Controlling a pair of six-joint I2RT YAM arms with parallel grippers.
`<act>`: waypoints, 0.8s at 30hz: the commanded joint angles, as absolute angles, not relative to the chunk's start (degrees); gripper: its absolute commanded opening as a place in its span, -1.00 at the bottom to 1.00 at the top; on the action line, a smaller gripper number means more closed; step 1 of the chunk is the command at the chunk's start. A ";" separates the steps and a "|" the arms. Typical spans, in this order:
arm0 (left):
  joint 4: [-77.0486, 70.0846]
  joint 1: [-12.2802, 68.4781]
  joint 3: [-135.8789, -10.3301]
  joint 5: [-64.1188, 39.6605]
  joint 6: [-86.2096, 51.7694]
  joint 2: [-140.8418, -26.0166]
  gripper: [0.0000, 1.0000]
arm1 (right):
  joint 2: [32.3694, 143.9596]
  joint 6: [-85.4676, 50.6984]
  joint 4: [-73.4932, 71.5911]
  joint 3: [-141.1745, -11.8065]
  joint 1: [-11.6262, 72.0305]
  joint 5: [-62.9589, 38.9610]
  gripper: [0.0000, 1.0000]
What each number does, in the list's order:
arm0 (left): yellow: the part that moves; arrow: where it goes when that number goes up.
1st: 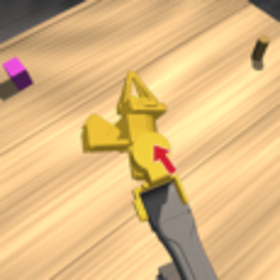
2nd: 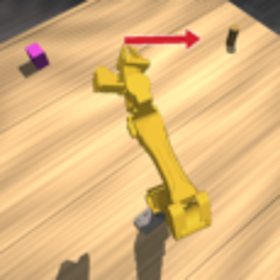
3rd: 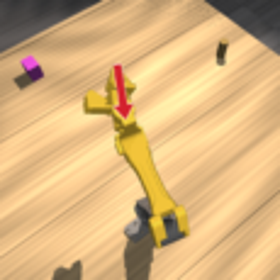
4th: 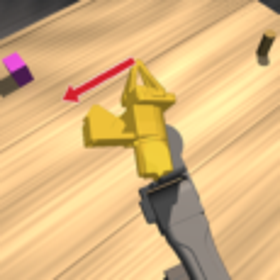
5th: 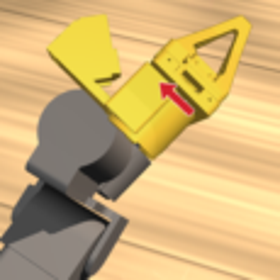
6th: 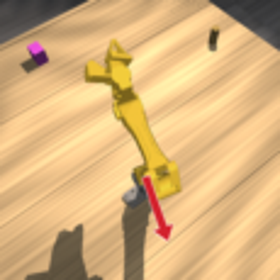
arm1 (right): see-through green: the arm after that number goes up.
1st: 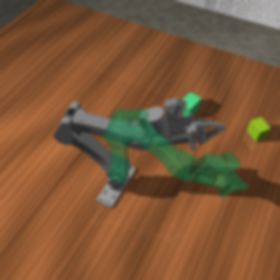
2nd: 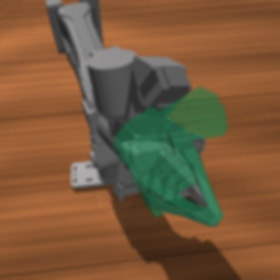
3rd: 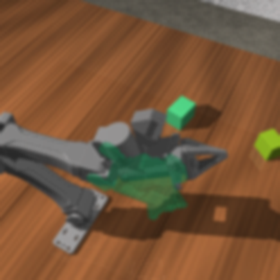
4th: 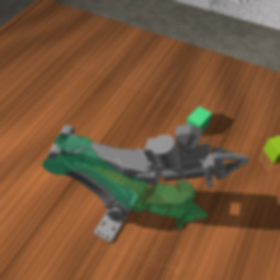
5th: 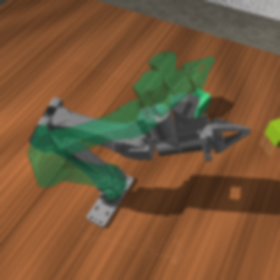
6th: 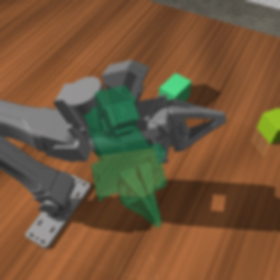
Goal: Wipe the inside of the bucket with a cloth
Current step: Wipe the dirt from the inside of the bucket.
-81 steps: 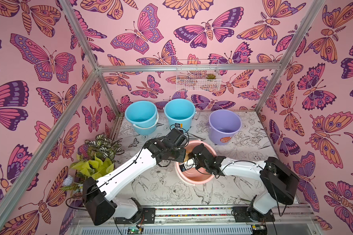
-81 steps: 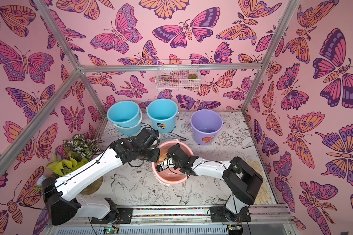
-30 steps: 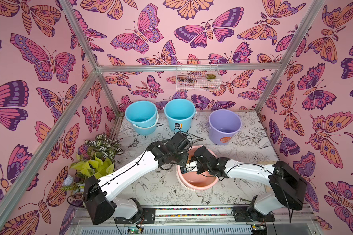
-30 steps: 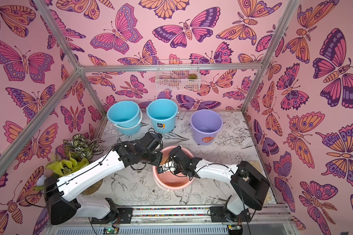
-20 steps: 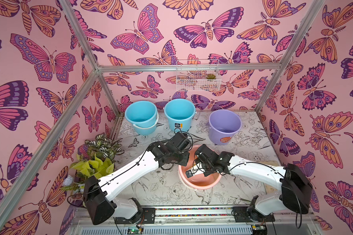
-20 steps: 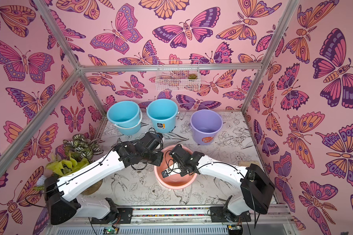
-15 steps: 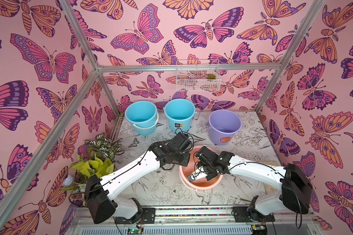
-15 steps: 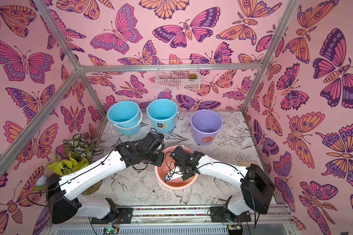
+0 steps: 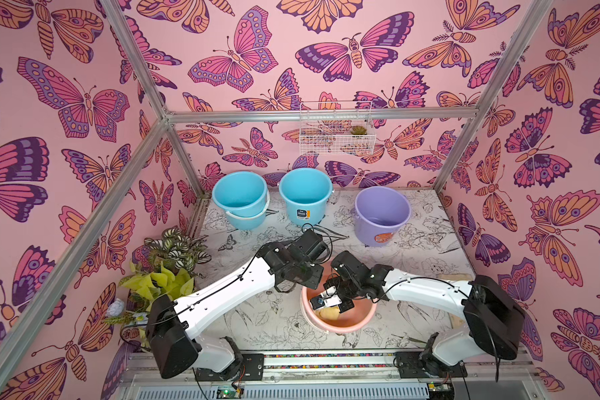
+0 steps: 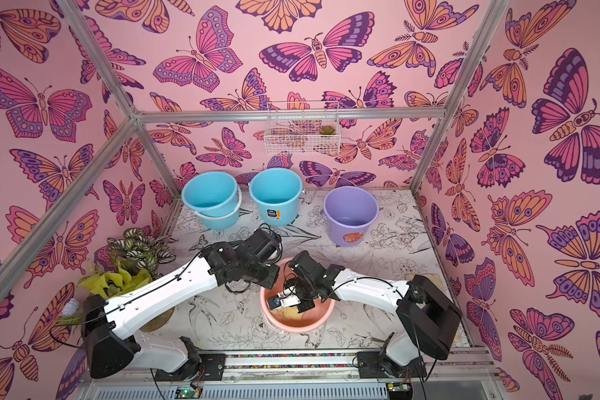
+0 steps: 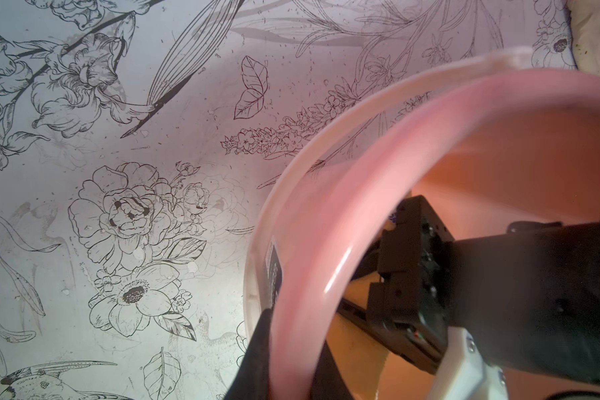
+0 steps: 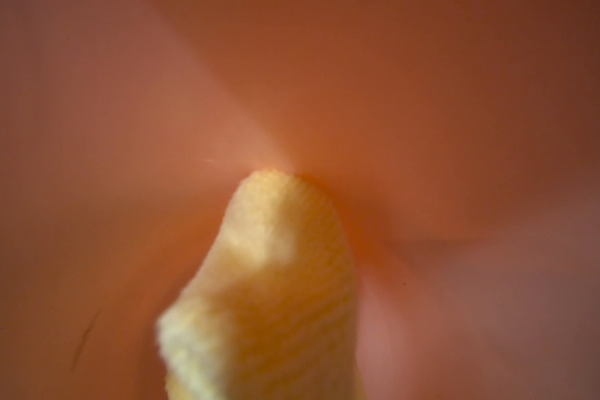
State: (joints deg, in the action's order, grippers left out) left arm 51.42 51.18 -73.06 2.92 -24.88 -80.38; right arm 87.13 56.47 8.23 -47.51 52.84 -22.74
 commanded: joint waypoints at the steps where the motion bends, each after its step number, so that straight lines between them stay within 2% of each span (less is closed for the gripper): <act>1: 45.47 51.94 -74.07 3.08 -26.59 -81.31 -1.00 | 88.45 54.74 -11.46 -46.04 53.50 -16.98 -1.00; 7: 45.44 52.03 -74.69 3.16 -26.28 -81.37 -1.00 | 86.98 64.50 -11.38 -45.55 53.61 -2.20 -1.00; 13: 45.45 52.12 -74.50 4.34 -26.54 -80.60 -1.00 | 83.84 73.84 12.45 -51.43 53.61 7.90 -1.00; 17: 45.61 52.12 -74.70 4.83 -26.19 -80.34 -1.00 | 82.62 73.68 30.06 -56.57 53.61 9.58 -1.00; 24: 45.53 52.12 -74.94 5.35 -26.02 -80.44 -1.00 | 83.48 67.55 50.27 -61.97 53.62 1.14 -1.00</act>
